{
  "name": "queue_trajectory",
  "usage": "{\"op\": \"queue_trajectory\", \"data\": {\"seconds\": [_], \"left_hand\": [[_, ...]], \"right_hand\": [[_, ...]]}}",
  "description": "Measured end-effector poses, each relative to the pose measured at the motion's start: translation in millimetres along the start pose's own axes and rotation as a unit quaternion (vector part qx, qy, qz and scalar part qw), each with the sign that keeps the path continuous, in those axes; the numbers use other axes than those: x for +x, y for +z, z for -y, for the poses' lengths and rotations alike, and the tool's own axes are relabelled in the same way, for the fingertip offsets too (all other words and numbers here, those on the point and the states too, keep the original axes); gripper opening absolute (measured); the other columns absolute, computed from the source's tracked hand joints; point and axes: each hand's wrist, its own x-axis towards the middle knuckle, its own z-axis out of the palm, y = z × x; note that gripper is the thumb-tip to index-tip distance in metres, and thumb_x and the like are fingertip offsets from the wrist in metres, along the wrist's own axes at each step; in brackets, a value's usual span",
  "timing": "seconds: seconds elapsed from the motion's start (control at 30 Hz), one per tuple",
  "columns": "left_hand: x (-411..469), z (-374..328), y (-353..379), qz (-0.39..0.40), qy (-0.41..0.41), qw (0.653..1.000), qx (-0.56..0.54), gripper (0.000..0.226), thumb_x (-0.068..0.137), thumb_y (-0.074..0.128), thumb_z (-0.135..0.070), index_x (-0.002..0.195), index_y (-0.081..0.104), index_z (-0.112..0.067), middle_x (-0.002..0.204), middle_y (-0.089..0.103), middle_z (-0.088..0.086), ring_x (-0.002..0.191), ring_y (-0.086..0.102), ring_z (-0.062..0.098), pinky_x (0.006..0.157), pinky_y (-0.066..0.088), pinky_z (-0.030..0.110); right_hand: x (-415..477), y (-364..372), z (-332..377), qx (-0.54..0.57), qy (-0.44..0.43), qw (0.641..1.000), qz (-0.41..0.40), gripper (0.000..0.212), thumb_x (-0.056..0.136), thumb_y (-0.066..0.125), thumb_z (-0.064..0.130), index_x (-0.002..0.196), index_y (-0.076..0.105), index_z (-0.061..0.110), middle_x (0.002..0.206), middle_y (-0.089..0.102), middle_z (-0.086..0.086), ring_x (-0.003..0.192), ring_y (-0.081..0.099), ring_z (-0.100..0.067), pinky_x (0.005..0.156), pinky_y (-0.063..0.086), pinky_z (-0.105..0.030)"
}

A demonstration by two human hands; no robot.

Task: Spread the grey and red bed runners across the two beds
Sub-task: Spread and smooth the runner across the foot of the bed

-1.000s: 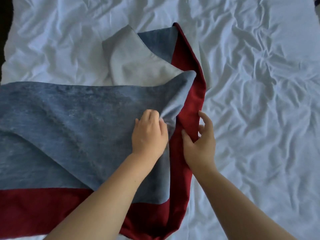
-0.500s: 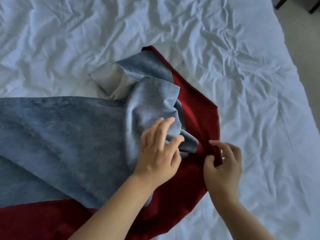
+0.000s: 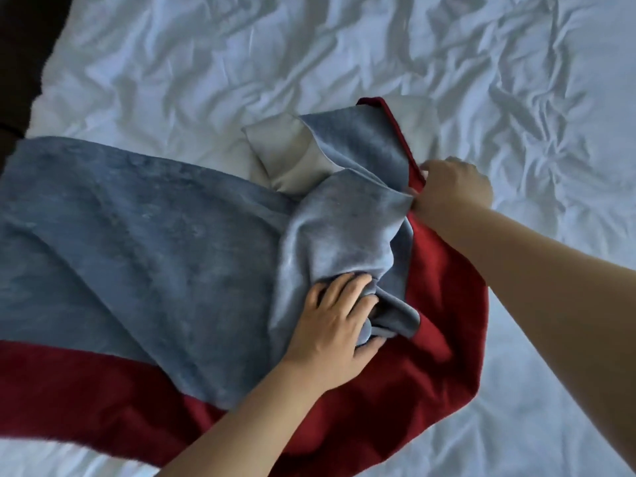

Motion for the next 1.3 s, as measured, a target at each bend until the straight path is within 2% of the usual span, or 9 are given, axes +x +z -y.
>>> {"op": "queue_trajectory", "data": {"seconds": [0.13,0.3,0.47,0.57,0.7,0.93,1.07,1.2,1.3], "left_hand": [[0,-13,5,-0.012,-0.033,0.999,-0.005,0.061,0.094,0.045,-0.066,0.130,0.056,-0.017,0.155,0.038,0.000,0.147,0.030,0.021,0.114,0.028,0.049],[20,-46,12,-0.024,-0.068,0.996,0.044,0.074,0.080,0.046,-0.083,0.118,0.058,-0.020,0.156,0.037,0.006,0.147,0.029,0.030,0.115,0.022,0.056],[59,-88,18,-0.006,-0.059,0.995,0.082,0.082,0.074,0.041,-0.091,0.112,0.059,-0.020,0.143,0.049,0.009,0.136,0.040,0.036,0.114,0.023,0.057],[74,-100,18,0.011,-0.064,0.993,0.099,0.090,0.071,0.041,-0.092,0.124,0.059,-0.022,0.142,0.048,0.009,0.132,0.041,0.035,0.113,0.025,0.055],[81,-126,22,0.042,-0.035,0.993,0.105,0.094,0.070,0.037,-0.094,0.138,0.053,-0.031,0.151,0.041,0.006,0.141,0.033,0.034,0.114,0.022,0.056],[84,-203,63,0.123,0.078,0.985,0.089,0.089,0.075,0.052,-0.082,0.151,0.031,-0.041,0.156,0.028,-0.001,0.143,0.027,0.033,0.112,0.028,0.059],[64,-241,89,0.156,0.104,0.975,0.116,0.084,0.074,0.052,-0.082,0.148,0.034,-0.046,0.150,0.030,0.003,0.134,0.032,0.035,0.108,0.029,0.061],[51,-241,96,0.126,0.131,0.977,0.111,0.063,0.078,0.062,-0.062,0.138,0.050,-0.046,0.146,0.037,0.002,0.132,0.035,0.037,0.110,0.029,0.065],[56,-239,94,0.121,0.147,0.978,0.091,0.061,0.081,0.060,-0.059,0.139,0.047,-0.046,0.144,0.039,0.004,0.127,0.039,0.037,0.106,0.035,0.060]], "right_hand": [[-1,12,-14,0.129,0.053,0.990,-0.020,0.029,0.086,0.055,0.020,0.108,0.073,0.026,0.112,0.069,-0.016,0.102,0.063,-0.041,0.081,0.049,-0.039],[-34,26,-47,0.104,-0.001,0.994,-0.025,0.042,0.092,0.063,0.046,0.119,0.064,0.014,0.120,0.059,-0.014,0.116,0.054,-0.038,0.093,0.048,-0.045],[-26,37,-80,0.072,-0.041,0.996,-0.030,0.019,0.088,0.055,0.006,0.105,0.063,0.007,0.104,0.063,-0.015,0.090,0.060,-0.041,0.071,0.051,-0.042],[-23,31,-92,0.151,0.033,0.986,-0.066,0.014,0.089,0.047,0.011,0.101,0.054,0.012,0.079,0.052,-0.006,0.070,0.052,-0.030,0.055,0.040,-0.034],[-53,29,-155,0.199,0.110,0.970,-0.088,0.017,0.095,0.040,0.021,0.107,0.052,0.017,0.072,0.041,0.001,0.070,0.050,-0.031,0.060,0.039,-0.036],[-187,56,-296,0.164,0.275,0.946,-0.046,0.030,0.087,0.043,0.024,0.113,0.058,0.028,0.075,0.061,-0.006,0.068,0.055,-0.033,0.062,0.040,-0.034],[-254,68,-318,0.155,0.295,0.943,-0.016,0.027,0.082,0.048,0.032,0.107,0.057,0.029,0.068,0.063,-0.001,0.062,0.058,-0.027,0.053,0.041,-0.032],[-239,65,-304,0.135,0.229,0.962,-0.059,0.040,0.081,0.057,0.034,0.120,0.053,0.024,0.104,0.064,-0.004,0.098,0.056,-0.032,0.071,0.043,-0.038],[-198,52,-273,0.125,0.131,0.979,-0.095,0.057,0.084,0.058,0.044,0.137,0.047,0.027,0.125,0.057,-0.005,0.114,0.050,-0.031,0.090,0.043,-0.041]]}}
